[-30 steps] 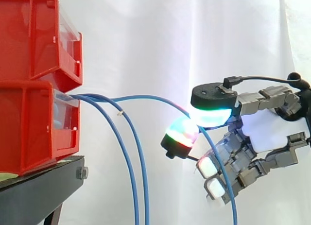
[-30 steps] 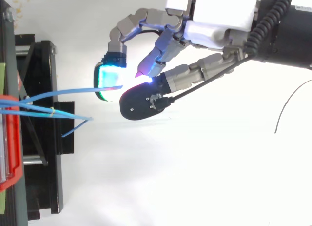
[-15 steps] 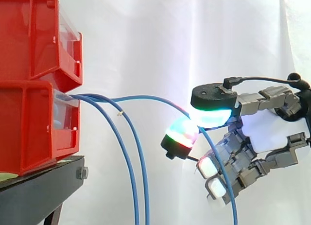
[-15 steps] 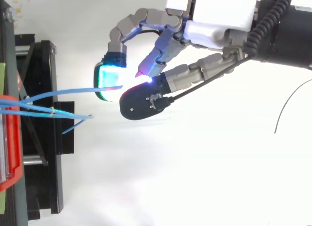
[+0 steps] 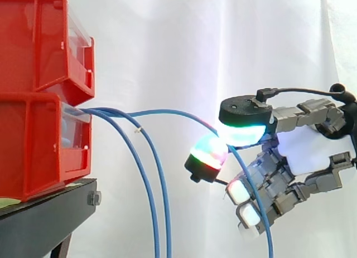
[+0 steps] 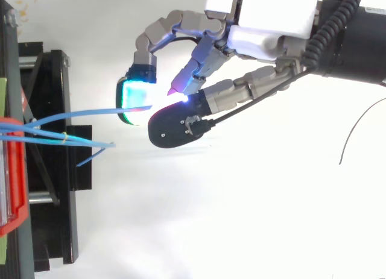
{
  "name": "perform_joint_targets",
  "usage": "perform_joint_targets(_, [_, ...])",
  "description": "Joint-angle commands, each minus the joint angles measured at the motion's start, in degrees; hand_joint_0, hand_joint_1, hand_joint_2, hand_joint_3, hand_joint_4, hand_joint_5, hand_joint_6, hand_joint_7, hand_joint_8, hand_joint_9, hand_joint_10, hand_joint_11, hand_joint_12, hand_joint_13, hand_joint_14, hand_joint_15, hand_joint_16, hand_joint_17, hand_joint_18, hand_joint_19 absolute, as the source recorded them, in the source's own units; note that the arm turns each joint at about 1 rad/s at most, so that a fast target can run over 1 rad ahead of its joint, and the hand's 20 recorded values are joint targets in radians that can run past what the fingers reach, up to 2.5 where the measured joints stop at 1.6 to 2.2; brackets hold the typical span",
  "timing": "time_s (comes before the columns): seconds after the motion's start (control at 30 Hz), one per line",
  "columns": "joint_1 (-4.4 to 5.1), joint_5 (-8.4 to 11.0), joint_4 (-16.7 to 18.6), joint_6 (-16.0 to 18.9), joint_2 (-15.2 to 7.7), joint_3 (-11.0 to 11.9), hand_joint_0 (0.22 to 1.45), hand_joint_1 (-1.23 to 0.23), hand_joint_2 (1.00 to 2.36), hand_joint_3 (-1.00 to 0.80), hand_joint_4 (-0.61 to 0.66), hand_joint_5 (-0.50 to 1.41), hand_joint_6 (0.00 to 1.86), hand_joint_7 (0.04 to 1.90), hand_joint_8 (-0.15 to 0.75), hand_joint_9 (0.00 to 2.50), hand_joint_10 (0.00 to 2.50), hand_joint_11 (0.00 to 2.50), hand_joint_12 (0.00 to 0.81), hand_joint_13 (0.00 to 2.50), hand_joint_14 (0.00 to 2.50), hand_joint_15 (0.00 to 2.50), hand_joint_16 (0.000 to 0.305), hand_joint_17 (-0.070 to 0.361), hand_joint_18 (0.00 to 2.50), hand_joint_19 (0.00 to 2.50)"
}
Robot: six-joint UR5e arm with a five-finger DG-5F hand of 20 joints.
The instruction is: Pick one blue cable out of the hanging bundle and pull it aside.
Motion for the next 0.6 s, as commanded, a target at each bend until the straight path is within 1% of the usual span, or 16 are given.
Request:
perform_joint_targets(0.0, [0.00, 0.00, 0.00, 0.00, -0.01, 0.00, 0.57, -0.83, 1.01, 0.07, -0.17, -0.01, 0.87, 0.97, 0.311, 1.14, 0.01, 0.29, 0.412, 0.94, 0.02, 0.52, 0.068, 0.153, 0.69, 0.34])
perform_joint_targets(0.57, [0.00, 0.00, 0.00, 0.00, -0.01, 0.00, 0.57, -0.84, 1.00, 0.07, -0.17, -0.01, 0.88, 0.96, 0.309, 1.14, 0.01, 0.29, 0.409, 0.96, 0.02, 0.54, 0.068, 0.152, 0.70, 0.35])
